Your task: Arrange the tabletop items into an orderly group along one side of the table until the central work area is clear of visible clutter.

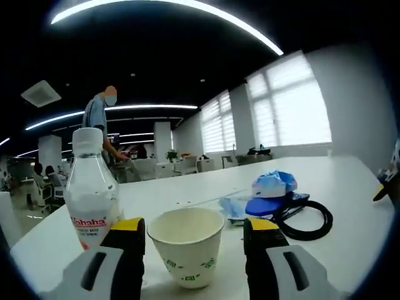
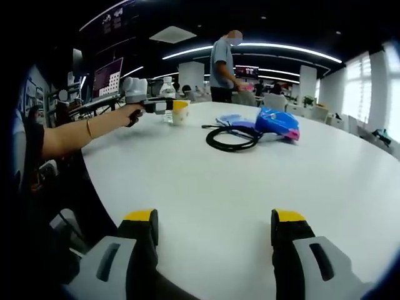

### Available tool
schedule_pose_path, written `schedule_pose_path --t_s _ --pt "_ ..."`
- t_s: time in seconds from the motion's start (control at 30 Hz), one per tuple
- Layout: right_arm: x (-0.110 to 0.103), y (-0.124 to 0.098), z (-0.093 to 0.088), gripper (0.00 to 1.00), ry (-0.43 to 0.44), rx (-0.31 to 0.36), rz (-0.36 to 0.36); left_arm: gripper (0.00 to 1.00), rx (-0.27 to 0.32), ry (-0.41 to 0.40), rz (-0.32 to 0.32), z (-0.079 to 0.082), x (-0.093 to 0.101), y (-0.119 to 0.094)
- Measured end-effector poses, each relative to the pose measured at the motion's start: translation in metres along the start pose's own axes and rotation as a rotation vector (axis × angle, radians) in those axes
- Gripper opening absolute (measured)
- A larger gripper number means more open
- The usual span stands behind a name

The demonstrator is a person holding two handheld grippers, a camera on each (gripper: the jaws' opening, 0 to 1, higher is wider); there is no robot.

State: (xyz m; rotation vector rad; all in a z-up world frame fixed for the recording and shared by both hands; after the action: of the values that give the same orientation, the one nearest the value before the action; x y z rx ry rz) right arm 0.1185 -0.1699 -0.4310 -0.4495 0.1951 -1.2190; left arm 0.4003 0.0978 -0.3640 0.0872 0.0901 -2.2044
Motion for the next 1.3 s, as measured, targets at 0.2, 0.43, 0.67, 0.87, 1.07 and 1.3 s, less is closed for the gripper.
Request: schedule_pose_path --t_s 0.2,0.43,0.67,0.87,1.07,1.3 --pt "0.003 -0.001 0.004 0.71 0.015 0.018 -0.004 0.75 0.016 0.016 -0.003 0.01 0.003 -0.004" --pt "0.013 -0.003 0.014 0.71 0.021 0.045 -0.025 0.76 0.013 0.032 -0.018 0.018 0.011 -0.009" --pt "0.023 -0.005 0.028 0.7 0.01 0.078 -0.044 0.77 0.012 0.077 -0.032 0.027 0.017 -0.01" --pt "0.031 -0.003 0.036 0.69 0.004 0.093 -0.057 0.83 0.026 0.083 -0.033 0.033 0.02 -0.012" --pt "0.038 -0.002 0.045 0.69 -0.008 0.111 -0.064 0.83 0.014 0.072 -0.037 0.033 0.021 -0.014" --pt "0.047 0.007 0.061 0.68 -0.062 0.115 -0.069 0.82 0.01 0.081 -0.063 0.042 0.032 -0.016"
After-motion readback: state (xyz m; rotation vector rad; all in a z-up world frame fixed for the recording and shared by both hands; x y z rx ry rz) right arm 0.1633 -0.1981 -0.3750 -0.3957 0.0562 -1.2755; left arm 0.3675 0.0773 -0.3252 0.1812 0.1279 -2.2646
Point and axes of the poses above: the point that each gripper's makers call its tool centre point, and the gripper's own axes: y roughly forward along the fingers, x roughly to its right, z roughly out of its top, the point moved 2 cm from there along -y, roughly backward along the fingers, and after that the axes turned 6 degrees about -z, right-handed, at the moved point
